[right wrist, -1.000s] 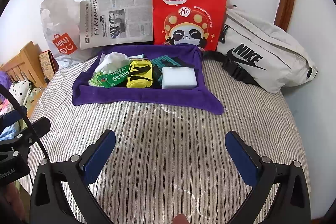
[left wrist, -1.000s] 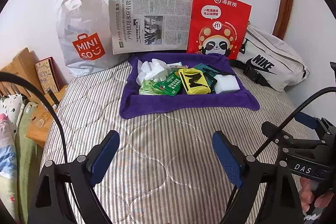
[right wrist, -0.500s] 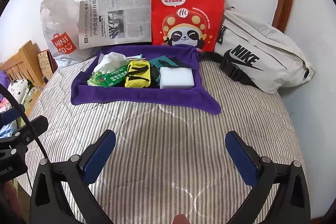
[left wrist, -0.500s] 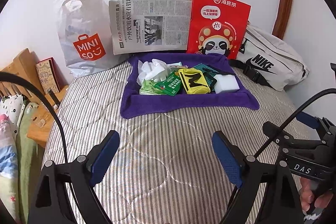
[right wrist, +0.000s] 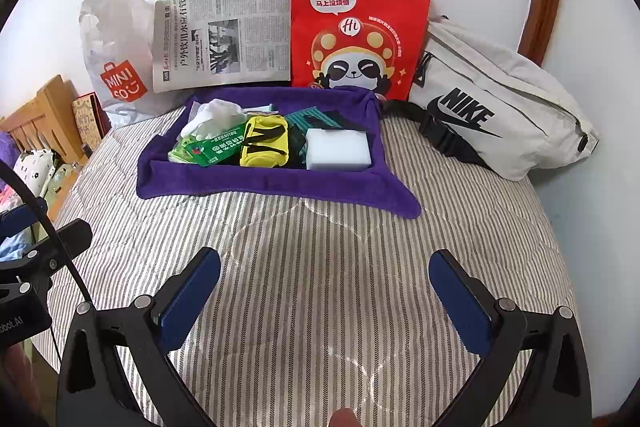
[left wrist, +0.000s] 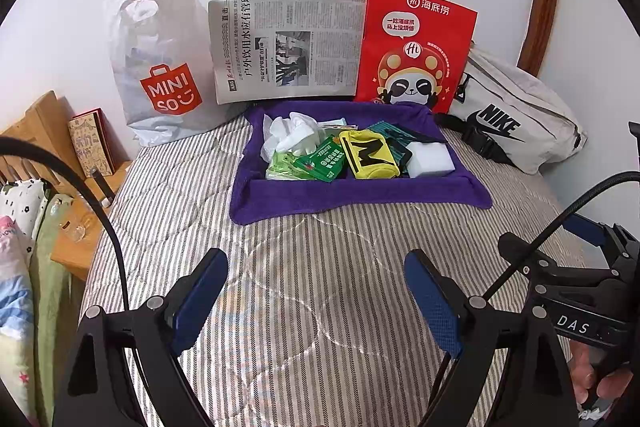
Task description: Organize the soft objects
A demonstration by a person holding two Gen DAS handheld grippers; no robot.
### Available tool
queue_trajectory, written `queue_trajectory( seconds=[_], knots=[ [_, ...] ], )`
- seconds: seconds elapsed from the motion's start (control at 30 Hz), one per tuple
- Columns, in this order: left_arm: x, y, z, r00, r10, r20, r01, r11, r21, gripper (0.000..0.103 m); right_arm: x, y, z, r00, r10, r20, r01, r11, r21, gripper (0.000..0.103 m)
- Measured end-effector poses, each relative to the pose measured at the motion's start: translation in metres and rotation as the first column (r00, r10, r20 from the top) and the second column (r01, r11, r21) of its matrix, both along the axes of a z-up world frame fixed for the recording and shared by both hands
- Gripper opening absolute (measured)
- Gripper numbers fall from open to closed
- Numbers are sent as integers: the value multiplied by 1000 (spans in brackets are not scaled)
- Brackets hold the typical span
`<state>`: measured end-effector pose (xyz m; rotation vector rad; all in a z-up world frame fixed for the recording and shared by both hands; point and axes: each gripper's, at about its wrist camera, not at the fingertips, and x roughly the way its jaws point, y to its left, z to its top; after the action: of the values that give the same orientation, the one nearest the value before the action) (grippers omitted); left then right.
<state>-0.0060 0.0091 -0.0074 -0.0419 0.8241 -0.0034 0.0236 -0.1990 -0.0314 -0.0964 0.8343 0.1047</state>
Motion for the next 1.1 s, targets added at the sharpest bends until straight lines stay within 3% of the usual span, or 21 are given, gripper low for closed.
queue_trajectory(
  seconds=[1.1],
  knots=[
    [-5,1,3,1000,-3,5,3,1000,5,90,-3,-5,4,1000,-11,10,11,1000,1,103]
  ],
)
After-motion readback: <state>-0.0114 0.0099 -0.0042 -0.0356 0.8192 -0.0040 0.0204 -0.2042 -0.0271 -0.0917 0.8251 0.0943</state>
